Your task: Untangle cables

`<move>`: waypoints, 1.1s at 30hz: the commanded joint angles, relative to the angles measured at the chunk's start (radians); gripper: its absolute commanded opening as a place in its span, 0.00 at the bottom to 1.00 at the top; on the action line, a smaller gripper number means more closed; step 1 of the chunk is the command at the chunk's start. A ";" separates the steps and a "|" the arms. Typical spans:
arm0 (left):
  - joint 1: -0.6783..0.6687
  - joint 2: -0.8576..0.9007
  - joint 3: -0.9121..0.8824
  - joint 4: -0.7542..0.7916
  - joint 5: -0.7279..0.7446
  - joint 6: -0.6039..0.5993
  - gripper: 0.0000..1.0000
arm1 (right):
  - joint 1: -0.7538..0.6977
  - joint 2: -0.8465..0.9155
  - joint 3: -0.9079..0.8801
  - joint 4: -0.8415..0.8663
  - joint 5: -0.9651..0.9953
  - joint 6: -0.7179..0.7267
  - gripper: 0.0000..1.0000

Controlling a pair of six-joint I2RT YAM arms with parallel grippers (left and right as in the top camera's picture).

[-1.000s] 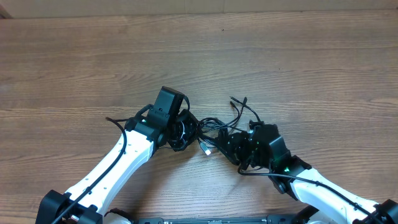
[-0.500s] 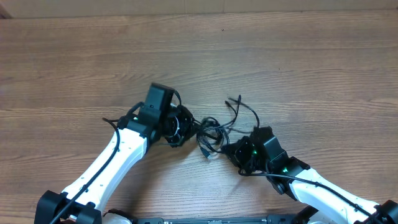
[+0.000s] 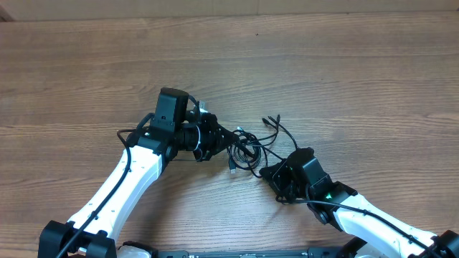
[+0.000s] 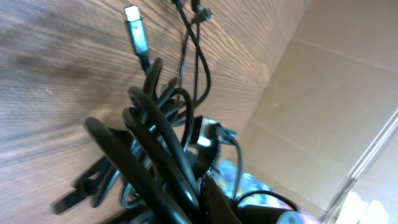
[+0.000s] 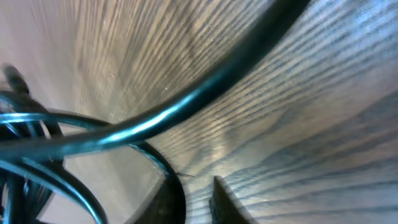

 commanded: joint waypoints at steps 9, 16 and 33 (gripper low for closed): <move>-0.092 -0.001 0.014 -0.264 -0.510 0.377 0.79 | 0.005 0.003 -0.011 -0.005 0.027 -0.005 0.77; -0.103 -0.001 0.014 -0.319 -0.619 0.346 0.95 | 0.005 0.003 -0.011 -0.004 0.046 -0.002 0.85; -0.290 0.001 0.012 -0.360 -0.712 -0.047 0.48 | 0.005 0.003 -0.011 -0.015 0.051 -0.002 0.86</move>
